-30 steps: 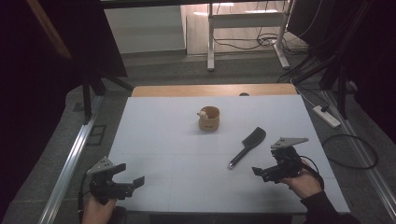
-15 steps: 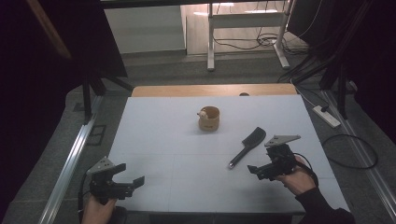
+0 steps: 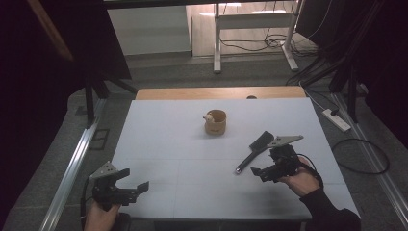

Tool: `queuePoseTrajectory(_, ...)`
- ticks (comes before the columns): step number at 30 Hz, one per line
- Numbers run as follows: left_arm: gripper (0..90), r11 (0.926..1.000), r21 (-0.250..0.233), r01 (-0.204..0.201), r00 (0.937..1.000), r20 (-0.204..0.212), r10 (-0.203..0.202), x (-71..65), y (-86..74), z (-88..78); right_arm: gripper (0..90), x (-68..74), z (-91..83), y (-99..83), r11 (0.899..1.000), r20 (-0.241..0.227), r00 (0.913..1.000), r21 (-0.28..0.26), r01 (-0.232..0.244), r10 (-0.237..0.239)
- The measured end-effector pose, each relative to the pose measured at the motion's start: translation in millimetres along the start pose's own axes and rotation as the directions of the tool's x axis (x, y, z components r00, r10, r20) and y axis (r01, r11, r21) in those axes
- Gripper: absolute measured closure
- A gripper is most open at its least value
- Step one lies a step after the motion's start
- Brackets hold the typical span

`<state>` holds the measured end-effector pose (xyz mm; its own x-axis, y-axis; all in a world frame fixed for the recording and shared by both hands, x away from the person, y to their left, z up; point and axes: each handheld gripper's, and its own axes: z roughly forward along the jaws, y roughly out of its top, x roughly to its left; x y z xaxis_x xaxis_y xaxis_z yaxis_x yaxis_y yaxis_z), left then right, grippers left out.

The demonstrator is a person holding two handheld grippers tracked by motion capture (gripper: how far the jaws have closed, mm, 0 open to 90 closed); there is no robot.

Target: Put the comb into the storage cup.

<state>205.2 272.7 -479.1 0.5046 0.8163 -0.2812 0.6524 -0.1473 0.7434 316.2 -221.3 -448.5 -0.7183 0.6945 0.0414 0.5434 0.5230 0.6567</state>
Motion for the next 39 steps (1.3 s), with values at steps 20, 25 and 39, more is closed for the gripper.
queuePoseTrajectory(20,2.0,1.0000,0.005,-0.005,1.0000,-0.003,0.005,-0.5,0.3,0.5,0.0,2.4,16.2,18.1,1.000,-0.036,0.9990,0.007,0.026,-0.026)
queuePoseTrajectory(25,2.0,1.0000,0.004,-0.002,1.0000,-0.001,0.002,-0.2,0.3,0.4,0.0,3.5,19.8,22.1,0.999,-0.031,0.9990,0.012,0.031,-0.031)
queuePoseTrajectory(39,2.0,1.0000,0.007,-0.002,1.0000,-0.005,0.002,-0.3,0.4,0.7,0.0,3.3,32.0,33.0,0.997,-0.025,0.9990,0.060,0.039,-0.038)
